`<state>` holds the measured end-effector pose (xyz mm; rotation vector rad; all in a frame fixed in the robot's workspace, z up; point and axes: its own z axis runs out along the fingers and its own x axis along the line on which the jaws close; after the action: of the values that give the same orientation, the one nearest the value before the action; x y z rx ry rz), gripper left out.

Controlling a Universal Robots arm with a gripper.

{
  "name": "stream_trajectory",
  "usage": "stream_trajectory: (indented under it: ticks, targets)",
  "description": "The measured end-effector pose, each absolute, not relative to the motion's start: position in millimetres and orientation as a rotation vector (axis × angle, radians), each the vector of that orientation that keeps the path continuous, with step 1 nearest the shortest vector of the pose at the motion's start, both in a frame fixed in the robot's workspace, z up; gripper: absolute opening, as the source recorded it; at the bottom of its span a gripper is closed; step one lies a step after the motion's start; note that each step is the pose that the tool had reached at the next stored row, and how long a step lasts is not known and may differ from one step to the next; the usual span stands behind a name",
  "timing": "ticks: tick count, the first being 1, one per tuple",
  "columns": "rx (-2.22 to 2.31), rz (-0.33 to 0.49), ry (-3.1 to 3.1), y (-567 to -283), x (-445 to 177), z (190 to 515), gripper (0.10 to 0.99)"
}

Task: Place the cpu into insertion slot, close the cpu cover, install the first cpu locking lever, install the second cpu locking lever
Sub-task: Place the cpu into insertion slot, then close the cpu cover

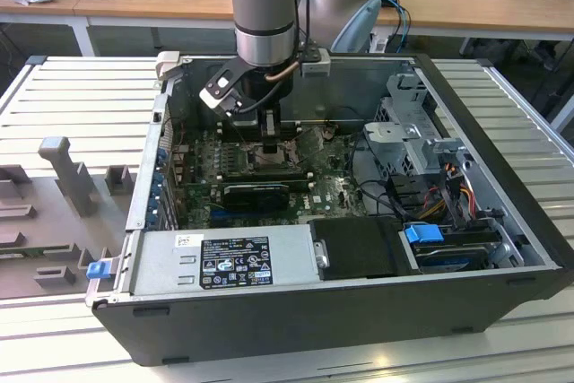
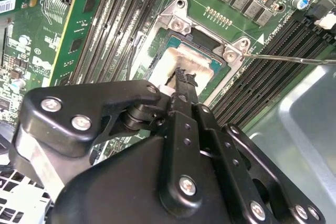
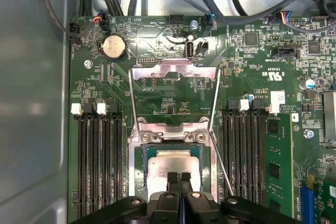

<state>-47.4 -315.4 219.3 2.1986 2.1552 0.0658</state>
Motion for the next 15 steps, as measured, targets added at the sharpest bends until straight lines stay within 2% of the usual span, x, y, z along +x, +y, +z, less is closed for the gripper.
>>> stream_trajectory:
  ticks: [15]
  targets:
    - [2.203,0.059,2.159,-318,-36,228,0.106]
